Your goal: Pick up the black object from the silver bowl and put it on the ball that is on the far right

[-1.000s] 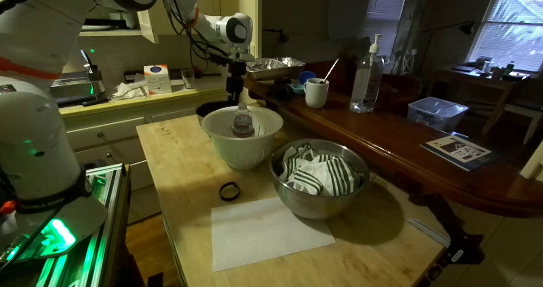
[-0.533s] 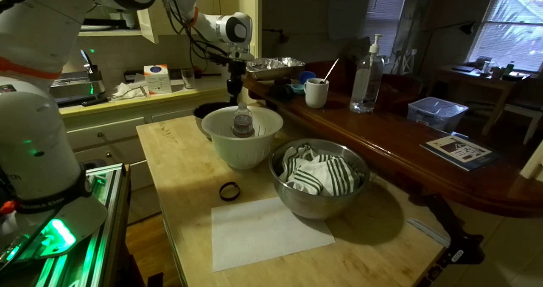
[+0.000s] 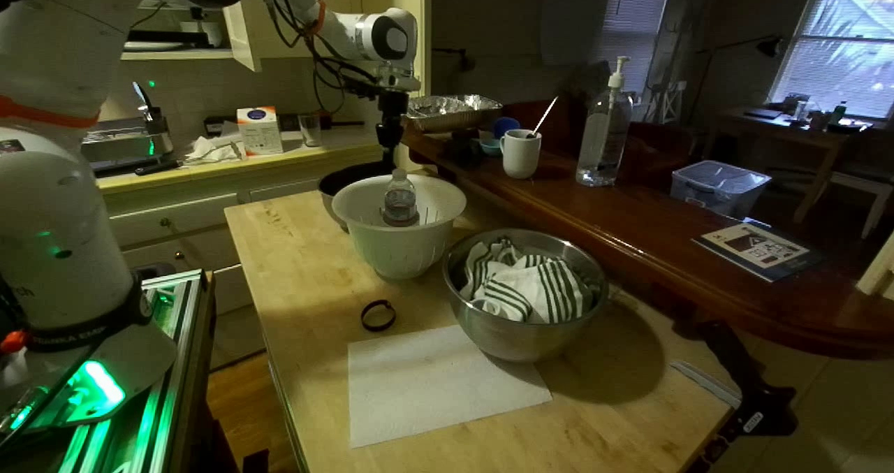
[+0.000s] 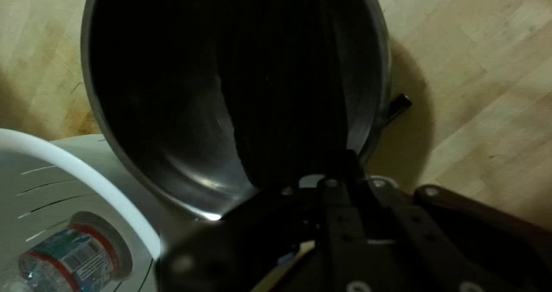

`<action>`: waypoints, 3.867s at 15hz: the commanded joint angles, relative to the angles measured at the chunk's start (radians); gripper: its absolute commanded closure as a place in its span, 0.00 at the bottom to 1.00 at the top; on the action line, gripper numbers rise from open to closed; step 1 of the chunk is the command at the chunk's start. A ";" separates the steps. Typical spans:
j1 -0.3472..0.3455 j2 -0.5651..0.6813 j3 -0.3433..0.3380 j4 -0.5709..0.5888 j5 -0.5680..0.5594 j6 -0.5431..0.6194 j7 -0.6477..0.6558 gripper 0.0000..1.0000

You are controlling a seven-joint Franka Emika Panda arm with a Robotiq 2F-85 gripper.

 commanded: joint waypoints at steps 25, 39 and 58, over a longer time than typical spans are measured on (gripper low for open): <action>-0.251 -0.334 -0.062 0.095 -0.104 -0.153 0.171 0.98; -0.407 -0.260 -0.240 0.112 -0.350 -0.180 0.555 0.98; -0.420 -0.154 -0.252 0.041 -0.379 -0.297 0.609 0.98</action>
